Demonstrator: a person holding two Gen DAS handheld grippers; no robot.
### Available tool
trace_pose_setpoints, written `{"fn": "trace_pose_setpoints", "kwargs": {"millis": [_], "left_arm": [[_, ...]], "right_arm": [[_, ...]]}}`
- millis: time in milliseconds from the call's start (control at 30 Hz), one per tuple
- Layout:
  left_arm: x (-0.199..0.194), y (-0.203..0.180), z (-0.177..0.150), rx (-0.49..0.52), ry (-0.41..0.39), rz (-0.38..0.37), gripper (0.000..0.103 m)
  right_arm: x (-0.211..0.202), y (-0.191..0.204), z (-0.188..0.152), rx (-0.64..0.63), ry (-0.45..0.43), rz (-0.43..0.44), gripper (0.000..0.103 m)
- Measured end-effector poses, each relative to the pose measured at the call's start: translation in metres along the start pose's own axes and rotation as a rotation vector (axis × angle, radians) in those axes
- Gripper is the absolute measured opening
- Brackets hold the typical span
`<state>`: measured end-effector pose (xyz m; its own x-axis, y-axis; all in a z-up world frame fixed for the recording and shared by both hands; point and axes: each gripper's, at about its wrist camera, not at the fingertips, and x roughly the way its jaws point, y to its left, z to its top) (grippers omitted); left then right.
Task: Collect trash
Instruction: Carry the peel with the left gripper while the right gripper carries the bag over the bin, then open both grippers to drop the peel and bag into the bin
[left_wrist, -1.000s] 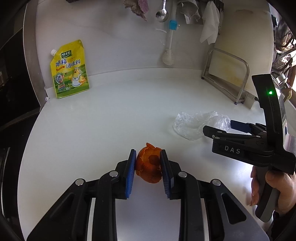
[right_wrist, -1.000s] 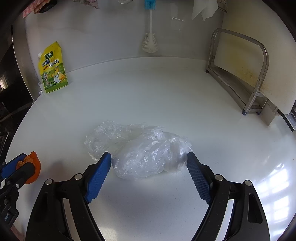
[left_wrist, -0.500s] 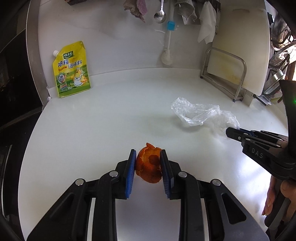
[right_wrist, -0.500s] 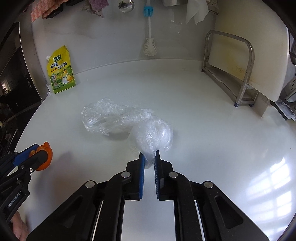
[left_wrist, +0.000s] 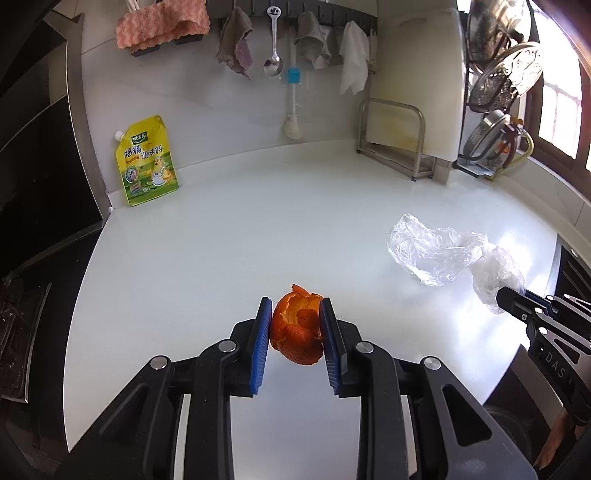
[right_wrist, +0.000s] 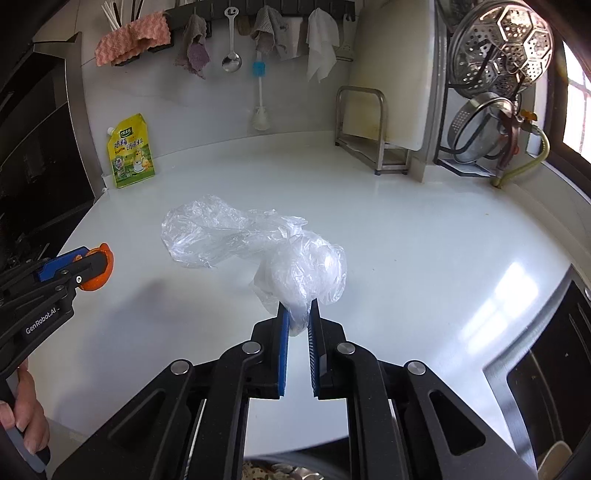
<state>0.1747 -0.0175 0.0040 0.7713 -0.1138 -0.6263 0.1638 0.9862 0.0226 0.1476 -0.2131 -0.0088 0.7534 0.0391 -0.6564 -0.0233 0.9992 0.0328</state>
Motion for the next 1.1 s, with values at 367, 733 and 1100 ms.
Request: {"fn": "trace_pose_setpoints", "kwargs": {"millis": [367,733,1100], "left_arm": [[-0.072,-0.045,-0.067,0.065,0.015,-0.086,0.026],[-0.118,-0.075,-0.124,0.108,0.032,-0.14,0.026],[-0.12,-0.09,-0.158,0.101,0.072,-0.171,0.026]], "right_arm": [[-0.105,-0.001,-0.088,0.066,-0.021,-0.101,0.009],[-0.159,-0.005,-0.156,0.096,-0.003,-0.132,0.009],[-0.156,-0.001,-0.194,0.104,0.045,-0.093,0.01]]}}
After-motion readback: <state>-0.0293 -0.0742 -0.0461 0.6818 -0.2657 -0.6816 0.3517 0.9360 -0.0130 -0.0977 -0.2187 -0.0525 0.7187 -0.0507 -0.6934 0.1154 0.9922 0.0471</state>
